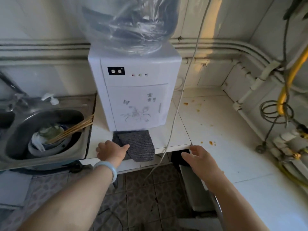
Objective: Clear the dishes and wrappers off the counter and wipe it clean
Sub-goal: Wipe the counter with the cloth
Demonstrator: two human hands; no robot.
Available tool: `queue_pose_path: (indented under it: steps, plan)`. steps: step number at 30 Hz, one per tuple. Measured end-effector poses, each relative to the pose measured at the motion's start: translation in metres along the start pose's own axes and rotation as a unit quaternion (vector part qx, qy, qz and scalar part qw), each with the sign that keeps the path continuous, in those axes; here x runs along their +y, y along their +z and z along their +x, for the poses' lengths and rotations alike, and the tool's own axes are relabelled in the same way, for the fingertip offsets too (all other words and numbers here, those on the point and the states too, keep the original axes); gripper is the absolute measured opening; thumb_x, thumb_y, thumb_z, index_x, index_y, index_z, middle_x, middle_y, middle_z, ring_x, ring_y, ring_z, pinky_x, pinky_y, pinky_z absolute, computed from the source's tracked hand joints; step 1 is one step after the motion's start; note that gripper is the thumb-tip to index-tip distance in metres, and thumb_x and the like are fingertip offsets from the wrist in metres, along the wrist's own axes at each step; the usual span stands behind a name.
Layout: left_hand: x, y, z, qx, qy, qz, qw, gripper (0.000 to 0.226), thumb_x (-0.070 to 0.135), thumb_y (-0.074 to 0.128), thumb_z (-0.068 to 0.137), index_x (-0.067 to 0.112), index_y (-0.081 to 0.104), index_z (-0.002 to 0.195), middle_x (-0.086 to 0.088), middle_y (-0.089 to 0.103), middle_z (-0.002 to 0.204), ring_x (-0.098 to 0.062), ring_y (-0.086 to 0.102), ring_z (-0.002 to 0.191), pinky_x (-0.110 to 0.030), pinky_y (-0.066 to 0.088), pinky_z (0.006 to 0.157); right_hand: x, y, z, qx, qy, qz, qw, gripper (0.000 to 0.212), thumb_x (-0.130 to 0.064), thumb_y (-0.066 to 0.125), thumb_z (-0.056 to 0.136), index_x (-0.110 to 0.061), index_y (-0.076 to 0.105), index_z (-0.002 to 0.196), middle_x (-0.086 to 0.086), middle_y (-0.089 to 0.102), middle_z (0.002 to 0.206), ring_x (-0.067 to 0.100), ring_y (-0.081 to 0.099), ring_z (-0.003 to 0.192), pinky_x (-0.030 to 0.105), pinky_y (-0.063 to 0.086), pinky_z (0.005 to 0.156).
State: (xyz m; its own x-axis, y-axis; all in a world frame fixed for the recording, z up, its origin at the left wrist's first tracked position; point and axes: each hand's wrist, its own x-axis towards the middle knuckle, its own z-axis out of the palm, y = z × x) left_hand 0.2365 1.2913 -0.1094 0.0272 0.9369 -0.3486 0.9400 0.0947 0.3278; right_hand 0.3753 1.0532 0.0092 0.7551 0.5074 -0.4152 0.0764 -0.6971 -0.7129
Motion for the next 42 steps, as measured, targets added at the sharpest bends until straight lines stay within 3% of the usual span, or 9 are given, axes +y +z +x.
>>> queue_pose_path:
  steps: [4, 7, 13, 17, 21, 24, 31, 37, 42]
  plan:
    - [0.014, 0.004, 0.009, -0.014, 0.086, 0.026, 0.996, 0.038, 0.04, 0.062, 0.083, 0.009, 0.064, 0.104, -0.014, 0.06, 0.112, -0.035, 0.055, 0.107, -0.042, 0.05, 0.086, -0.009, 0.025, 0.014, -0.025, 0.017, -0.002, 1.0, 0.054, -0.037, 0.059, 0.093, -0.012, 0.045, 0.14, 0.007, 0.051, 0.138, 0.022, 0.053, 0.115, 0.033, 0.044, 0.09]
    - [0.026, -0.004, -0.005, -0.078, 0.145, -0.174, 0.971, 0.008, 0.015, 0.06, 0.083, 0.008, 0.058, 0.088, -0.008, 0.062, 0.083, -0.03, 0.061, 0.083, -0.032, 0.047, 0.064, -0.007, 0.04, 0.026, -0.062, 0.029, 0.022, 0.997, 0.058, -0.039, 0.06, 0.092, -0.018, 0.041, 0.143, -0.001, 0.05, 0.133, 0.017, 0.048, 0.119, 0.029, 0.04, 0.095]
    - [0.059, -0.068, -0.049, -0.351, 0.176, -0.418, 0.82, 0.024, -0.008, 0.061, 0.084, 0.0, 0.063, 0.106, -0.021, 0.07, 0.098, -0.035, 0.069, 0.087, -0.044, 0.055, 0.081, 0.003, 0.045, 0.047, -0.075, 0.034, 0.192, 0.978, 0.071, -0.057, 0.062, 0.085, -0.021, 0.041, 0.142, -0.001, 0.049, 0.141, 0.019, 0.048, 0.126, 0.044, 0.038, 0.11]
    - [0.07, -0.085, -0.062, -0.445, 0.145, -0.465, 0.752, 0.03, -0.009, 0.058, 0.083, -0.003, 0.065, 0.112, -0.022, 0.07, 0.108, -0.038, 0.067, 0.097, -0.045, 0.053, 0.085, 0.014, 0.041, 0.048, -0.215, 0.075, 0.476, 0.849, 0.065, -0.065, 0.044, 0.089, -0.017, 0.062, 0.129, 0.01, 0.06, 0.133, 0.028, 0.057, 0.123, 0.052, 0.034, 0.11]
    - [0.07, -0.058, -0.072, -0.415, 0.071, -0.404, 0.812, 0.031, -0.011, 0.058, 0.086, -0.001, 0.062, 0.115, -0.023, 0.069, 0.108, -0.035, 0.067, 0.09, -0.04, 0.053, 0.078, 0.025, 0.044, 0.044, -0.216, 0.123, 0.598, 0.762, 0.053, -0.046, 0.05, 0.091, -0.006, 0.068, 0.12, 0.022, 0.063, 0.125, 0.036, 0.064, 0.11, 0.046, 0.055, 0.086]
    - [0.078, -0.037, -0.089, -0.4, 0.083, -0.399, 0.821, 0.04, -0.011, 0.057, 0.088, 0.004, 0.058, 0.125, -0.016, 0.071, 0.103, -0.03, 0.068, 0.089, -0.035, 0.053, 0.07, 0.028, 0.043, 0.054, -0.171, 0.133, 0.596, 0.773, 0.038, -0.018, 0.048, 0.097, -0.01, 0.056, 0.134, 0.021, 0.062, 0.127, 0.037, 0.061, 0.116, 0.047, 0.052, 0.093]
    - [0.115, -0.003, -0.131, -0.611, 0.048, -0.428, 0.665, 0.06, 0.053, 0.04, 0.098, 0.005, 0.062, 0.126, -0.014, 0.064, 0.126, -0.027, 0.057, 0.122, -0.048, 0.04, 0.107, 0.025, 0.022, 0.058, -0.08, 0.109, 0.493, 0.86, 0.036, -0.036, 0.064, 0.09, -0.012, 0.066, 0.117, 0.026, 0.065, 0.117, 0.043, 0.061, 0.111, 0.058, 0.045, 0.1]
    - [0.129, 0.031, -0.094, -0.289, 0.208, -0.241, 0.903, 0.022, 0.018, 0.051, 0.097, 0.015, 0.064, 0.115, -0.009, 0.063, 0.123, -0.021, 0.059, 0.105, -0.037, 0.048, 0.095, 0.054, -0.029, 0.088, 0.123, 0.106, 0.256, 0.953, 0.029, -0.001, 0.048, 0.092, -0.021, 0.059, 0.109, 0.002, 0.064, 0.084, 0.021, 0.061, 0.077, 0.034, 0.052, 0.074]
    - [0.132, 0.045, -0.053, -0.182, 0.35, 0.052, 0.917, 0.044, 0.006, 0.047, 0.094, 0.008, 0.048, 0.138, -0.01, 0.045, 0.145, -0.027, 0.043, 0.133, -0.033, 0.037, 0.109, 0.053, -0.039, 0.134, 0.158, -0.026, -0.006, 0.987, 0.046, -0.007, 0.04, 0.092, -0.025, 0.049, 0.134, 0.009, 0.059, 0.11, 0.02, 0.061, 0.08, 0.017, 0.042, 0.049]
